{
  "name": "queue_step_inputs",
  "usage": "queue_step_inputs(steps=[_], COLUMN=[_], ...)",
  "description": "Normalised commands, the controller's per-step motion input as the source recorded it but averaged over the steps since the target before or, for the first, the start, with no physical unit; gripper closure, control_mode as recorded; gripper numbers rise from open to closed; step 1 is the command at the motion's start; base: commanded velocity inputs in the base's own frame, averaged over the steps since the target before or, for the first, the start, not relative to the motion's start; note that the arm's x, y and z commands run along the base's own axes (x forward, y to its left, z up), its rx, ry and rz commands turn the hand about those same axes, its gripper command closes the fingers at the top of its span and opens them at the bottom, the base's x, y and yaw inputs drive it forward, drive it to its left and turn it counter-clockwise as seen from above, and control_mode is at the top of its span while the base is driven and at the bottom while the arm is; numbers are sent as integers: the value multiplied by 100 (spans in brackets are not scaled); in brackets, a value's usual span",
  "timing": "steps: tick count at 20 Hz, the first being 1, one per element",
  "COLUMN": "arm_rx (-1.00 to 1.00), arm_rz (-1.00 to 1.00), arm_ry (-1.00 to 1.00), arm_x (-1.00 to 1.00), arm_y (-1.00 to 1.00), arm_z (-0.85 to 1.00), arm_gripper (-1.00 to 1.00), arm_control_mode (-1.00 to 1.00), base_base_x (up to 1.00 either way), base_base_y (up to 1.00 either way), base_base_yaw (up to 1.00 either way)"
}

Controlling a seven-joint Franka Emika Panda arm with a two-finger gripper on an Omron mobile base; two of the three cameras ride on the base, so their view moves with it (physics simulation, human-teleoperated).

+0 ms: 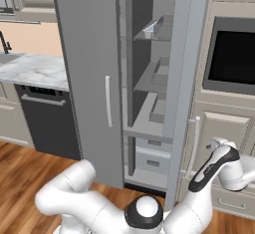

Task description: The ice cube tray has been filled with water. Take the tray and place it in the freezer to make ice. Close the freezer door after placing the tray.

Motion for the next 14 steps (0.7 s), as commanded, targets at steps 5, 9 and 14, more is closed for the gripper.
queue_step_inputs(steps=[5,9,14], arm_rx=[2,3,5], arm_rz=[4,6,10], arm_ry=[0,0,0], arm_x=[43,42,45], arm_y=[-4,-6,-4], arm_z=[-20,-20,-20], arm_gripper=[-100,-100,-100], arm_control_mode=[-100,-100,-100], base_base_x=[0,0,0], base_base_y=[0,0,0], base_base_yaw=[0,0,0])
